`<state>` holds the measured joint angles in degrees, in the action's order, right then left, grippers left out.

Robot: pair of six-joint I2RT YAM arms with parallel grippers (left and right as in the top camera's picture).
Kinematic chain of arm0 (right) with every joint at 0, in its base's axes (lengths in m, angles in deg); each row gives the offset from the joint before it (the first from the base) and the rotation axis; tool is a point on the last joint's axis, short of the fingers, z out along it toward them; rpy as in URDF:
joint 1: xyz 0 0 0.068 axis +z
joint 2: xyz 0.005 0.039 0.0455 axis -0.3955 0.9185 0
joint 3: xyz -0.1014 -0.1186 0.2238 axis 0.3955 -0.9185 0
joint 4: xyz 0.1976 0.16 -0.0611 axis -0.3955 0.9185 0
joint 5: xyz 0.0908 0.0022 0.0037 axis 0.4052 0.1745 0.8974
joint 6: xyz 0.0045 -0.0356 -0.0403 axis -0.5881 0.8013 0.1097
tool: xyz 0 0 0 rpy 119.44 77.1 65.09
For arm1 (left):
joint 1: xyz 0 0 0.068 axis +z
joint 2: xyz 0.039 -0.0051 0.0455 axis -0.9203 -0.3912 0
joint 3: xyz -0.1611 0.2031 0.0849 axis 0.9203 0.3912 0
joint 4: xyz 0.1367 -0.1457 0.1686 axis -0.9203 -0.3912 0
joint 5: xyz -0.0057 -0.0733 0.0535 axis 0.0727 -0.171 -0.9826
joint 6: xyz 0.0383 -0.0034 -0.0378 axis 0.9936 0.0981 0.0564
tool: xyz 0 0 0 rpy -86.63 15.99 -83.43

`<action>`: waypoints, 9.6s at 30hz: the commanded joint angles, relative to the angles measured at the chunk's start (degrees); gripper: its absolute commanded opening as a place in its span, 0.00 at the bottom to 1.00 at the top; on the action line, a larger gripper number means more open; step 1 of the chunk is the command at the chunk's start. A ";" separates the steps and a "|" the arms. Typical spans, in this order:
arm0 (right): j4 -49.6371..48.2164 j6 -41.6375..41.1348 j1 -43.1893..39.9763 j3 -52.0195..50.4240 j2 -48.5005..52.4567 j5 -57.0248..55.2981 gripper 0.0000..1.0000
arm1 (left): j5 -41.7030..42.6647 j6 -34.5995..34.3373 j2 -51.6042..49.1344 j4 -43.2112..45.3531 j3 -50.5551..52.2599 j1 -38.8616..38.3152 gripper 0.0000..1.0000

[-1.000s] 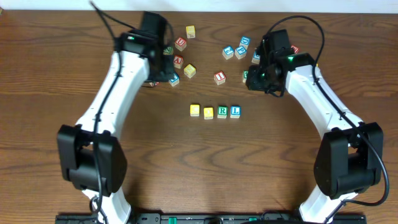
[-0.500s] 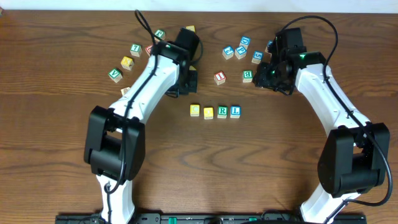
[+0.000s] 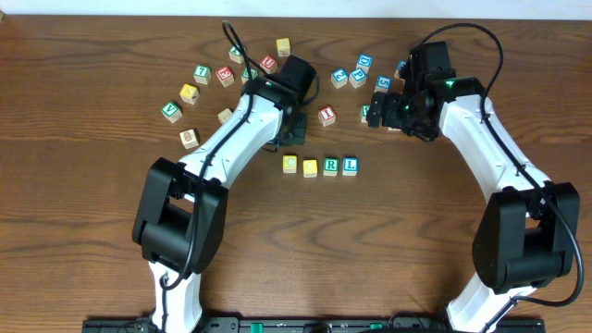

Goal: Spell out CORL

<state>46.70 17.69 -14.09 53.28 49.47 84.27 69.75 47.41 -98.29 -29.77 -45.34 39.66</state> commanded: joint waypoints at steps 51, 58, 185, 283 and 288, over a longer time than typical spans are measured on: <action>-2.05 -0.22 -4.87 0.15 -1.79 2.01 0.99 | 7.15 4.70 -2.67 1.68 3.15 1.33 0.07; -2.05 -0.22 -4.87 0.15 -1.79 2.01 0.99 | 7.26 4.35 -2.69 0.92 3.41 0.55 0.08; -2.03 -0.22 -4.79 0.15 -1.79 2.01 0.99 | 8.37 -9.33 -0.96 -1.44 7.76 -1.40 0.08; -9.29 -3.26 16.57 -0.72 10.05 -0.87 0.01 | 5.73 -1.25 11.30 -1.03 4.79 12.94 0.07; -7.69 -4.76 16.55 -0.72 10.05 -3.17 0.01 | 5.73 -1.25 11.30 -1.05 4.79 12.94 0.08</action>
<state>38.40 14.80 2.26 52.84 59.42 83.88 76.44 45.61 -87.51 -30.60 -39.28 52.51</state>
